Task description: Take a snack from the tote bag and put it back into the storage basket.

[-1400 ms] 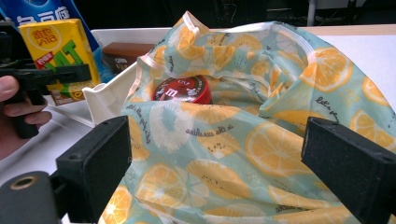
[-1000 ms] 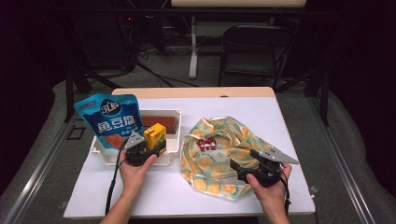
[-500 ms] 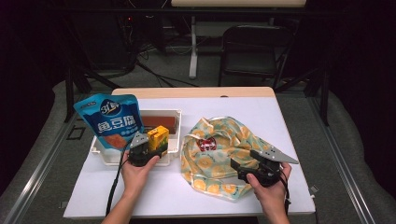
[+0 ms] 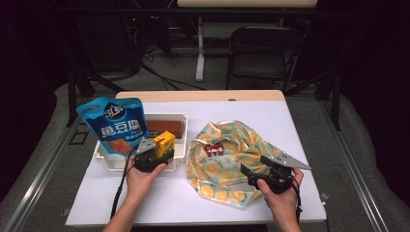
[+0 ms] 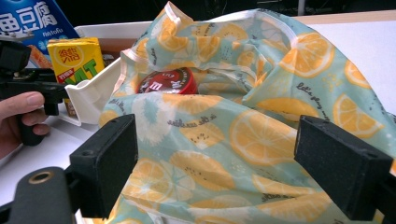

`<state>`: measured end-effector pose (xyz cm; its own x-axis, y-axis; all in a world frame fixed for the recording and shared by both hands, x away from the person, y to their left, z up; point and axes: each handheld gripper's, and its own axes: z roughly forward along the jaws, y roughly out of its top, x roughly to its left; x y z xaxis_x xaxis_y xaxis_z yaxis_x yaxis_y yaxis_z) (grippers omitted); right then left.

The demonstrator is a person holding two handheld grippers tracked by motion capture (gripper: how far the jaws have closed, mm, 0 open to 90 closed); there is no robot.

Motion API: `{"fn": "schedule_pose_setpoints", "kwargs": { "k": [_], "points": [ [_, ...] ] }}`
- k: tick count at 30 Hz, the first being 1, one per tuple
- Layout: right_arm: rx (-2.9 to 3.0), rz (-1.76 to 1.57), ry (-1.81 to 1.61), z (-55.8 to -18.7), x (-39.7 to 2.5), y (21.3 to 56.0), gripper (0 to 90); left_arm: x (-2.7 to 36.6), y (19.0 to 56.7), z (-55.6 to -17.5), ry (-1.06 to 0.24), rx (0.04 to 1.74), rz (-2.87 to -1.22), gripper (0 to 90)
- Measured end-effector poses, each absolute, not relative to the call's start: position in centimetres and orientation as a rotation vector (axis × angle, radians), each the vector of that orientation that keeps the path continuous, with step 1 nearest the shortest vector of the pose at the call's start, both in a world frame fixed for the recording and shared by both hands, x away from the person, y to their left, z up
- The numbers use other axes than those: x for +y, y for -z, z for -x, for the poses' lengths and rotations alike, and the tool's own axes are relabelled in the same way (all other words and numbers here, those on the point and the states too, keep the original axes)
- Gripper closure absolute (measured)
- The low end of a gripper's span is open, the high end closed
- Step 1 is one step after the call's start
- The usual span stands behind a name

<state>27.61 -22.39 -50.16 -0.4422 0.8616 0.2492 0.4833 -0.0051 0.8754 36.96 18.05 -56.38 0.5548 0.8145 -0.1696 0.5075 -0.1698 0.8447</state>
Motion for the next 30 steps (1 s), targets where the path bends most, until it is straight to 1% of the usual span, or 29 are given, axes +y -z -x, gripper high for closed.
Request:
{"fn": "schedule_pose_setpoints", "kwargs": {
  "k": [3,6,9,10,11,13,16,18,21,23,30],
  "points": [
    [1.911,-1.396,-1.432,-27.7,-22.5,50.2,13.8,18.5,56.4,-37.1,-0.35,1.095,-1.838,46.0],
    [1.915,-1.388,-1.434,-27.6,-22.4,50.2,13.9,18.8,56.4,-37.0,-0.332,1.09,-1.846,38.8],
    [1.918,-1.388,-1.428,-27.7,-22.3,50.2,13.9,19.1,56.3,-36.8,-0.333,1.076,-1.846,37.1],
    [1.92,-1.388,-1.424,-27.7,-22.3,50.2,13.9,19.2,56.1,-36.8,-0.333,1.07,-1.839,40.6],
    [1.921,-1.389,-1.423,-27.7,-22.3,50.2,13.9,19.2,56.0,-36.7,-0.34,1.073,-1.836,41.9],
    [1.924,-1.389,-1.42,-27.7,-22.2,50.3,13.9,19.4,55.7,-36.5,-0.363,1.072,-1.821,41.9],
    [1.915,-1.388,-1.422,-27.6,-22.2,50.3,13.9,19.6,55.4,-36.3,-0.361,1.065,-1.826,44.5],
    [1.912,-1.393,-1.422,-27.6,-22.3,50.3,13.9,19.6,55.2,-36.1,-0.39,1.05,-1.852,46.1],
    [1.915,-1.394,-1.423,-27.7,-22.3,50.3,14.0,19.9,55.3,-36.0,-0.395,1.063,-1.832,49.1],
    [1.913,-1.39,-1.425,-27.7,-22.2,50.4,14.1,20.1,55.6,-36.1,-0.388,1.058,-1.815,50.2],
    [1.915,-1.394,-1.415,-27.8,-22.2,50.5,14.2,19.8,55.7,-36.7,-0.406,1.012,-1.831,51.4]
  ]
}}
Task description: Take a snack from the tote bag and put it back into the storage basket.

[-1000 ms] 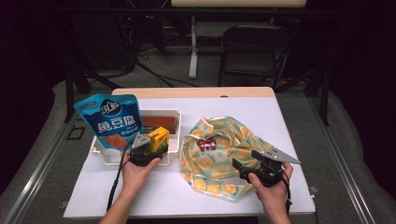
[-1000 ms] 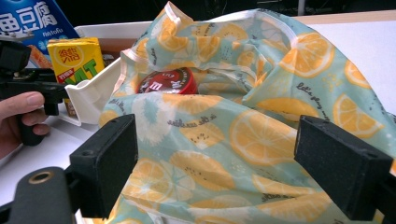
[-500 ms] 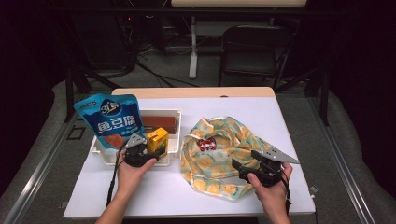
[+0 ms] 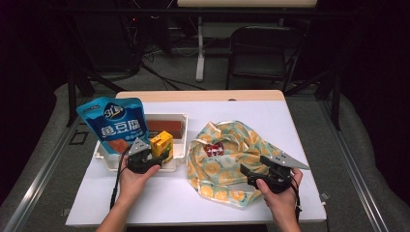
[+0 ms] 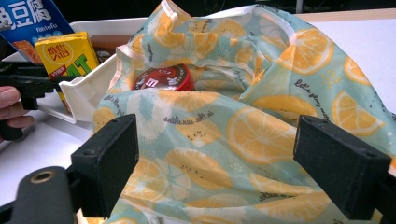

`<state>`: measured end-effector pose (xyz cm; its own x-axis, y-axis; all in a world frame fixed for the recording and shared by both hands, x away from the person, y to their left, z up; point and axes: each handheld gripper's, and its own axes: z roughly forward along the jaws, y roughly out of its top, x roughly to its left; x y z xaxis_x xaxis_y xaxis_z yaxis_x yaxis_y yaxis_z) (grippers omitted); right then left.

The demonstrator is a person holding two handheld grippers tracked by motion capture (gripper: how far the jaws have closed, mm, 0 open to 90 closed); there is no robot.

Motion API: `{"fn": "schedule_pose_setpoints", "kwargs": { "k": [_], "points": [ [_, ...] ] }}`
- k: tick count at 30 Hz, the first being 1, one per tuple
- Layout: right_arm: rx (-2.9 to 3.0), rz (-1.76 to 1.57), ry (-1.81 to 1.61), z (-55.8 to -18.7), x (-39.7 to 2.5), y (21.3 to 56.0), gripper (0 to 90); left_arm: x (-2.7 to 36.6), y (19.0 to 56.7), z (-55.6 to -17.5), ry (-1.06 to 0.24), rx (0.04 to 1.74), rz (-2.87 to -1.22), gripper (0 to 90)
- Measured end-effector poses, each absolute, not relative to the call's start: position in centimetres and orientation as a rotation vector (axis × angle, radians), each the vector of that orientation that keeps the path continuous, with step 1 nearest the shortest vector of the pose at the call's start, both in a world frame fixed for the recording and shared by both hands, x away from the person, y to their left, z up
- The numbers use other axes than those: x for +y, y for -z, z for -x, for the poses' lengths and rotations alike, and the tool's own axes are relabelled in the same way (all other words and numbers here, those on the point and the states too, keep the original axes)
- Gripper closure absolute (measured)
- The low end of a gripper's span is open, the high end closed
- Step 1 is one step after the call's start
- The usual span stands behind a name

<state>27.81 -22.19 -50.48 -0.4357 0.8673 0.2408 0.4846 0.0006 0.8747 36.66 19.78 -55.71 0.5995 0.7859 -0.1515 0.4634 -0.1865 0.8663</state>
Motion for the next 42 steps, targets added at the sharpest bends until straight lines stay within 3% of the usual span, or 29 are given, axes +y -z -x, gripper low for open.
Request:
{"fn": "schedule_pose_setpoints", "kwargs": {
  "k": [4,8,11,17,19,20,22,23,24,29,42],
  "points": [
    [1.918,-1.395,-1.405,-27.9,-22.2,50.6,14.3,19.5,56.2,-36.9,-0.439,0.975,-1.823,50.6],
    [1.914,-1.401,-1.41,-27.9,-22.3,50.7,14.3,20.0,56.2,-36.8,-0.393,0.981,-1.873,47.5],
    [1.927,-1.396,-1.401,-27.9,-22.4,50.7,14.4,20.7,55.9,-36.2,-0.365,1.013,-1.837,33.9],
    [1.92,-1.395,-1.409,-27.9,-22.3,50.6,14.3,21.5,54.5,-34.2,-0.377,1.008,-1.81,27.8],
    [1.914,-1.399,-1.413,-27.8,-22.4,50.6,14.3,22.1,54.2,-33.1,-0.418,0.997,-1.81,34.9],
    [1.918,-1.397,-1.408,-27.8,-22.5,50.6,14.3,22.3,54.1,-32.8,-0.432,0.997,-1.804,45.0],
    [1.91,-1.404,-1.416,-27.9,-22.6,50.6,14.3,22.7,54.1,-32.4,-0.418,1.027,-1.81,50.6],
    [1.907,-1.408,-1.416,-27.9,-22.6,50.6,14.3,23.0,54.1,-32.1,-0.44,1.048,-1.796,66.5],
    [1.908,-1.408,-1.413,-27.9,-22.7,50.6,14.3,23.0,54.1,-31.9,-0.437,1.071,-1.779,73.6],
    [1.907,-1.403,-1.412,-27.9,-22.6,50.6,14.3,23.4,54.0,-31.6,-0.402,1.139,-1.734,88.8],
    [1.916,-1.37,-1.378,-27.8,-22.4,50.6,14.6,21.7,53.8,-33.3,-0.403,1.177,-1.739,90.0]
  ]
}}
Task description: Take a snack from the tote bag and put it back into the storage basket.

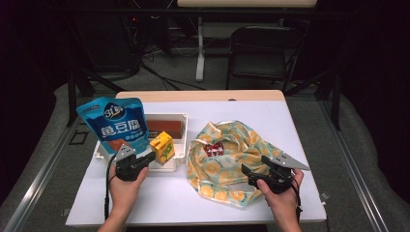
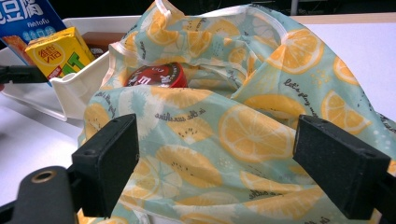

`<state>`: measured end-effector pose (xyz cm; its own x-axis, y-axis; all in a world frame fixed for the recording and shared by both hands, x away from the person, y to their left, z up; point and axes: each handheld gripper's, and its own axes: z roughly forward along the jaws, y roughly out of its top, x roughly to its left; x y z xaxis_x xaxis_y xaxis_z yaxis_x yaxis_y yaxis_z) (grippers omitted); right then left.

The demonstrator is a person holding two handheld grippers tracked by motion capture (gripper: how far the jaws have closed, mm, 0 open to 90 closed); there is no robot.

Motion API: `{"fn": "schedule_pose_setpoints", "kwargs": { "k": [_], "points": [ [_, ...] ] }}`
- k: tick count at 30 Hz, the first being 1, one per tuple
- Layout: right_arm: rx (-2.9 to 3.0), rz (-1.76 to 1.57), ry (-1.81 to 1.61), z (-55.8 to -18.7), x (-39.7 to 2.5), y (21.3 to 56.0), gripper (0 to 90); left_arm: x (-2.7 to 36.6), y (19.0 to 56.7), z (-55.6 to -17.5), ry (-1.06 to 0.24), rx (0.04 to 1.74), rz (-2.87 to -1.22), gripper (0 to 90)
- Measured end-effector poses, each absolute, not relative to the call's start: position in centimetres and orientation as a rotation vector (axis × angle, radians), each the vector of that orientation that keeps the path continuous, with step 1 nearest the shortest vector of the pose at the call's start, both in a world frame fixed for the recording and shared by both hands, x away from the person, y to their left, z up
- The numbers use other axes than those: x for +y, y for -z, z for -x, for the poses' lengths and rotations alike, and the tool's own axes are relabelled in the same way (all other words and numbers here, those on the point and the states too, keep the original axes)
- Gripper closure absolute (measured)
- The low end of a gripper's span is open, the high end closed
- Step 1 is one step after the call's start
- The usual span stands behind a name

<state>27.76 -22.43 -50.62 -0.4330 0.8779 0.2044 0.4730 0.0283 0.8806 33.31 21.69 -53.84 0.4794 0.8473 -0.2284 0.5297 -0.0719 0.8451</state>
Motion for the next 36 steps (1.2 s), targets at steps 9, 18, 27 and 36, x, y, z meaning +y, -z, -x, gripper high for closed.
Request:
{"fn": "schedule_pose_setpoints", "kwargs": {
  "k": [9,18,27,36],
  "points": [
    [1.918,-1.349,-1.348,-27.7,-22.1,50.8,14.7,21.6,54.1,-35.7,-0.382,1.272,-1.686,90.0],
    [1.935,-1.333,-1.332,-27.7,-22.1,50.8,14.7,21.5,53.9,-37.4,-0.39,1.313,-1.654,88.5],
    [1.929,-1.342,-1.327,-27.8,-22.2,50.9,14.8,21.2,54.1,-37.1,-0.369,1.32,-1.671,90.0],
    [1.931,-1.342,-1.328,-27.7,-22.3,50.9,14.8,19.6,54.5,-38.5,-0.327,1.336,-1.638,90.0]
  ]
}}
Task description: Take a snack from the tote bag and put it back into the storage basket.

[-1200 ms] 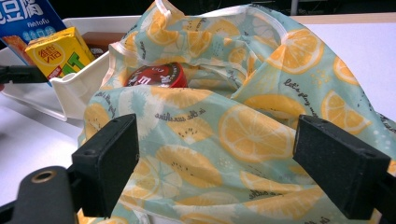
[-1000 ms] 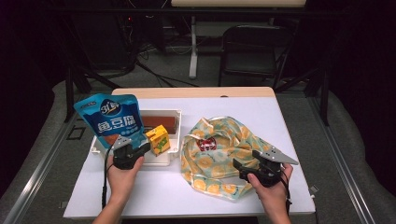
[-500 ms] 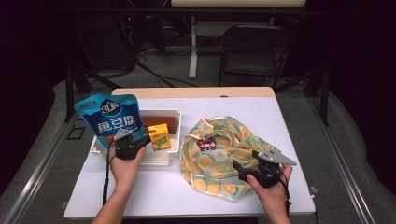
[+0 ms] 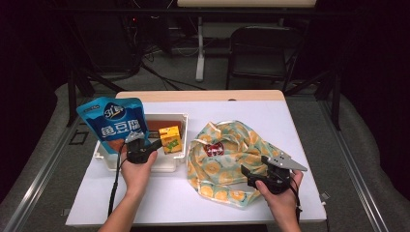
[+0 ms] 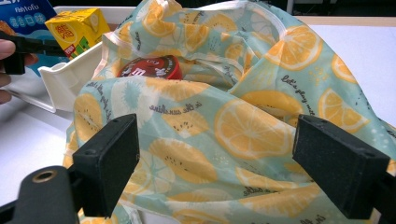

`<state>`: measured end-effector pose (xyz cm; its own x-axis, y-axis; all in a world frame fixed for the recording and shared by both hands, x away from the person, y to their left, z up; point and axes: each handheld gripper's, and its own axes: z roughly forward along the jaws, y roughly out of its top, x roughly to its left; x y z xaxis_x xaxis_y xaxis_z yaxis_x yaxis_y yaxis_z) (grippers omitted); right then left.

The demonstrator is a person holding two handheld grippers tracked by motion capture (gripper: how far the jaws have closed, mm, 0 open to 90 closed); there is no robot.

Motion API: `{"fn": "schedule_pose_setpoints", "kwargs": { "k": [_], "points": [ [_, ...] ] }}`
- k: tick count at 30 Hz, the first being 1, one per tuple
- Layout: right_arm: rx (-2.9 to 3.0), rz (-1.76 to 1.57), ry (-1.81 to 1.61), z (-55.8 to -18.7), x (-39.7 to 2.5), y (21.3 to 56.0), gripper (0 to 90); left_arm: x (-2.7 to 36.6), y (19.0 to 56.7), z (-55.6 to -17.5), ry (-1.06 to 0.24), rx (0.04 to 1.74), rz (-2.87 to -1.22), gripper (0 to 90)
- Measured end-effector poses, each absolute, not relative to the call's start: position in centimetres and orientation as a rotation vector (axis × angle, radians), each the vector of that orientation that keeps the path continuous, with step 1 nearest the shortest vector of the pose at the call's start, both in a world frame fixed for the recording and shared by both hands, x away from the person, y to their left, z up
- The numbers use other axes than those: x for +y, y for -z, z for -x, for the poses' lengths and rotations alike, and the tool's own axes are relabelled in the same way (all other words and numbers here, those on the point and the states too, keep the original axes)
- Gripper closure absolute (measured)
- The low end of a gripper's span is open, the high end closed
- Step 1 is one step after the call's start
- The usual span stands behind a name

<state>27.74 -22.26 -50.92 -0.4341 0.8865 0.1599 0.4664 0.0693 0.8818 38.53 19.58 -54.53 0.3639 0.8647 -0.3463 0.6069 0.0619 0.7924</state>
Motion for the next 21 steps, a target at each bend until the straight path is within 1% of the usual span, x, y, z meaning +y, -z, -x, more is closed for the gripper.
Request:
{"fn": "schedule_pose_setpoints", "kwargs": {
  "k": [4,6,8,9,11,13,17,19,21],
  "points": [
    [1.934,-1.339,-1.328,-27.7,-22.3,50.9,14.8,19.4,54.4,-39.0,-0.332,1.344,-1.631,89.6],
    [1.935,-1.339,-1.328,-27.7,-22.2,50.9,14.8,19.6,54.2,-38.8,-0.349,1.342,-1.628,87.2],
    [1.936,-1.337,-1.328,-27.7,-22.3,50.9,14.8,19.9,54.1,-38.3,-0.361,1.334,-1.629,87.4],
    [1.927,-1.341,-1.335,-27.7,-22.3,50.9,14.8,20.1,54.1,-37.8,-0.353,1.323,-1.642,88.4],
    [1.922,-1.347,-1.334,-27.7,-22.4,51.0,14.8,20.1,54.3,-37.1,-0.382,1.289,-1.705,89.6],
    [1.925,-1.348,-1.336,-27.8,-22.5,51.0,14.8,20.1,54.4,-36.7,-0.369,1.258,-1.728,90.0],
    [1.929,-1.346,-1.331,-27.8,-22.3,50.9,14.8,19.7,54.3,-36.4,-0.347,1.219,-1.792,90.0],
    [1.932,-1.342,-1.327,-27.7,-22.2,50.9,14.9,19.2,54.3,-36.4,-0.316,1.185,-1.808,90.0],
    [1.927,-1.35,-1.339,-27.8,-22.2,51.1,14.8,18.8,54.3,-36.5,-0.336,1.165,-1.836,90.0]
  ]
}}
